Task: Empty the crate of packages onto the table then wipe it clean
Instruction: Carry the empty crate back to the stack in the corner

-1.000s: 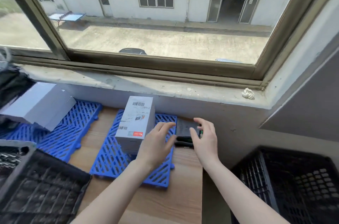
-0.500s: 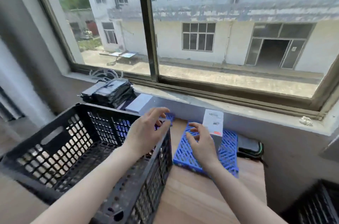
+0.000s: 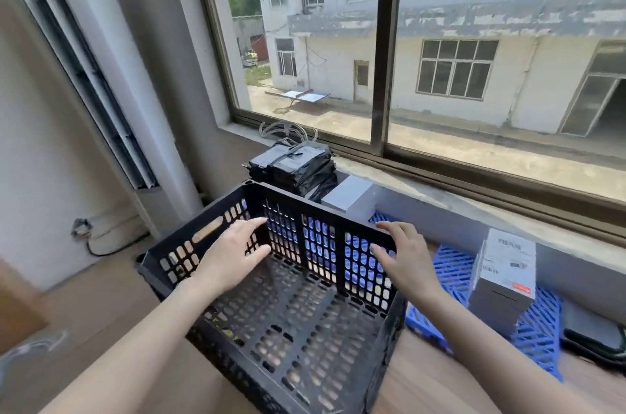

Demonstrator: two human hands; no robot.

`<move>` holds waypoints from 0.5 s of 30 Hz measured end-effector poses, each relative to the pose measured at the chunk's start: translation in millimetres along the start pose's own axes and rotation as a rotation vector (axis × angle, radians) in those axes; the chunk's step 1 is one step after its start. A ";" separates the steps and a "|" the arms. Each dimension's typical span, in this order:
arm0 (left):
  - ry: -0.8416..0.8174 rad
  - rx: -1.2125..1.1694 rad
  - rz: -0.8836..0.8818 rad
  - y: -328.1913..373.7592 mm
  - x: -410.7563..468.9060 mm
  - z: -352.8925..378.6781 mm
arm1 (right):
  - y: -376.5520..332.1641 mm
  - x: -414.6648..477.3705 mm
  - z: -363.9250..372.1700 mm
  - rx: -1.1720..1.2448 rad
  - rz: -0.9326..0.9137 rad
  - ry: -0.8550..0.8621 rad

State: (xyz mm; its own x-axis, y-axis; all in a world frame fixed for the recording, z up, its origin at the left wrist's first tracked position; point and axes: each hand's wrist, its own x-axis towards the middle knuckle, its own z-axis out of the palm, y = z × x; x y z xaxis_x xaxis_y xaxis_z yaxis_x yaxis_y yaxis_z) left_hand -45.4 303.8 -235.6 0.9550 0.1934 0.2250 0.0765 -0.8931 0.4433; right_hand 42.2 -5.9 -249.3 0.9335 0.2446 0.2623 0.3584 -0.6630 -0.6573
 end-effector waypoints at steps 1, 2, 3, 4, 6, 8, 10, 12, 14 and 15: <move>0.012 0.015 -0.006 -8.0 2.5 -2.2 | -2.3 4.1 3.8 -0.034 -0.008 0.001; 0.023 0.034 -0.016 -15.4 5.1 -4.5 | -3.7 7.4 7.4 -0.069 -0.018 0.002; 0.032 0.058 -0.030 -22.9 8.1 -6.9 | -4.5 10.3 10.6 -0.101 -0.024 0.000; 0.038 0.085 -0.043 -31.2 11.2 -8.9 | -4.3 12.3 13.9 -0.130 -0.021 -0.008; 0.037 0.137 -0.055 -48.6 17.7 -12.8 | -2.0 13.7 20.3 -0.186 -0.014 -0.027; 0.012 0.192 -0.051 -67.7 26.2 -15.2 | 0.9 13.1 25.0 -0.240 -0.019 -0.031; -0.016 0.234 -0.042 -86.8 36.5 -16.5 | 2.4 9.7 30.3 -0.275 -0.006 -0.030; -0.041 0.266 -0.030 -106.1 48.5 -16.6 | 2.1 4.0 36.6 -0.298 0.019 -0.017; -0.072 0.300 -0.009 -122.9 60.8 -16.9 | -1.6 -2.7 42.4 -0.328 0.059 0.010; -0.091 0.312 -0.007 -131.3 66.6 -17.0 | -4.7 -6.6 45.2 -0.343 0.080 0.022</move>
State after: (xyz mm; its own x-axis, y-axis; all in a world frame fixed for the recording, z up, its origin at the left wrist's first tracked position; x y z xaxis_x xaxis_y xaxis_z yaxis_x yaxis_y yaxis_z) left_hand 3.3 440.9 -264.1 0.9748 0.1752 0.1379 0.1536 -0.9760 0.1544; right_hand 35.0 27.6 -279.8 0.9566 0.1691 0.2372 0.2551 -0.8793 -0.4021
